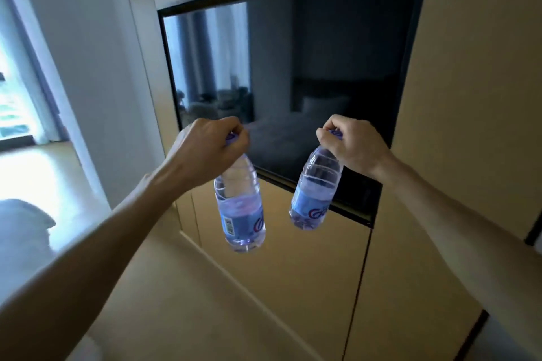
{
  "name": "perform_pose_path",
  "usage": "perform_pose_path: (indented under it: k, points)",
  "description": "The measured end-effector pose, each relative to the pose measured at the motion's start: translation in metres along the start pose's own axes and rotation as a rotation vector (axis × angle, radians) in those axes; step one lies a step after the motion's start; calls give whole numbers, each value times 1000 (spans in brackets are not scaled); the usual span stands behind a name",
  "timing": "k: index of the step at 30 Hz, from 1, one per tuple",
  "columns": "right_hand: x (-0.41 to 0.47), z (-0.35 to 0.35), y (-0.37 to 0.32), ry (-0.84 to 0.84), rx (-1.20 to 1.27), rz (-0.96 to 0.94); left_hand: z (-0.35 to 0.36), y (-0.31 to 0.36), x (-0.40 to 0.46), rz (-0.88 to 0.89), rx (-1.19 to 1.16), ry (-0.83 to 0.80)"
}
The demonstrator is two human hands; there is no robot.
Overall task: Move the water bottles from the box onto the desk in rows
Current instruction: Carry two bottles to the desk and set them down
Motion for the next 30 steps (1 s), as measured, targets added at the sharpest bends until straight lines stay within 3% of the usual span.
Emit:
perform_pose_path:
  k: [14, 24, 30]
  points:
    - [148, 192, -174, -117, 235, -289, -109, -206, -25, -387, 226, 103]
    - [278, 291, -266, -167, 319, -543, -146, -322, 13, -455, 358, 170]
    - [354, 350, -309, -160, 380, -593, -167, -397, 39, -494, 437, 215]
Point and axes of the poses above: each hand's wrist, its own x-axis towards the middle knuckle, its own z-axis out of the palm, y = z × x, the point moved 7 cm from there along x, towards the middle knuckle, and after that the axes turned 12 degrees about -x, right-handed, at the moved point
